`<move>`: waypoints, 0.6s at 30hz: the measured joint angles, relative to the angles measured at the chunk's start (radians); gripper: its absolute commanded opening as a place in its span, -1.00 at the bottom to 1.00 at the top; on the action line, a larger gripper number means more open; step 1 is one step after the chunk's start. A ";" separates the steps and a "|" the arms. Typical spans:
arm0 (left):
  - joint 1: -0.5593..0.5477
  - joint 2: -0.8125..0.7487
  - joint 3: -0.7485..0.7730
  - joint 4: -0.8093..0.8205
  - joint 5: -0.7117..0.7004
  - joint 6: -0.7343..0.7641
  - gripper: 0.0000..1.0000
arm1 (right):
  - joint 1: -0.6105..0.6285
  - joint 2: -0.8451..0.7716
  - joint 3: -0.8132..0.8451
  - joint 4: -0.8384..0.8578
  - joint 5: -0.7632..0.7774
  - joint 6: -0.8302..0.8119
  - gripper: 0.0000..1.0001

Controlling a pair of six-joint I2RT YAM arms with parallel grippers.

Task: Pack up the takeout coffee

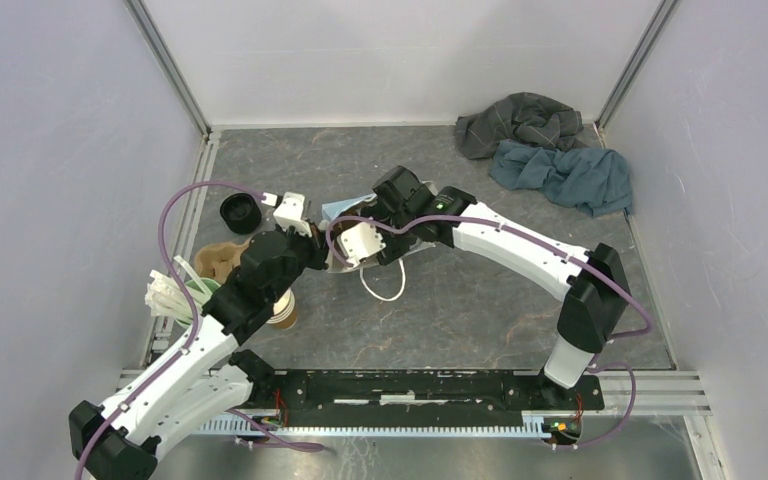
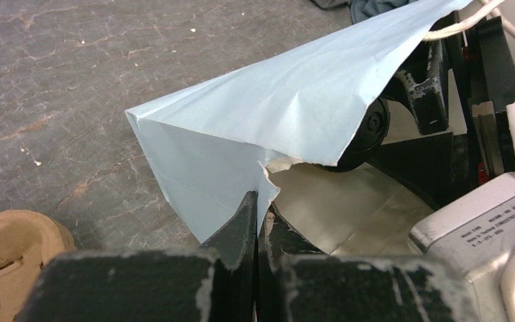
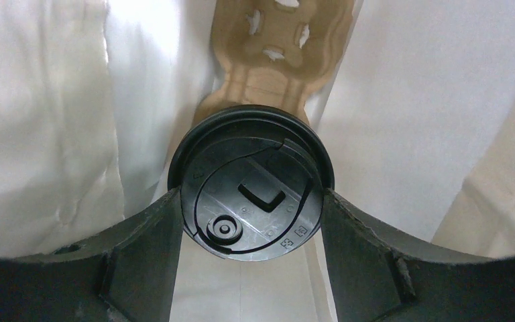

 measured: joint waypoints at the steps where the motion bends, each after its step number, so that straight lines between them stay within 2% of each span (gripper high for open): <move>1: 0.000 -0.001 -0.006 0.001 0.000 0.000 -0.96 | 0.000 0.006 0.007 -0.007 -0.003 -0.002 -1.00; 7: 0.000 -0.001 -0.015 0.002 -0.004 0.000 -0.96 | 0.000 0.018 0.026 -0.014 -0.019 -0.004 -1.00; 18: 0.000 0.013 -0.006 0.000 -0.008 0.000 -0.96 | 0.000 0.018 0.024 -0.009 0.043 -0.044 -1.00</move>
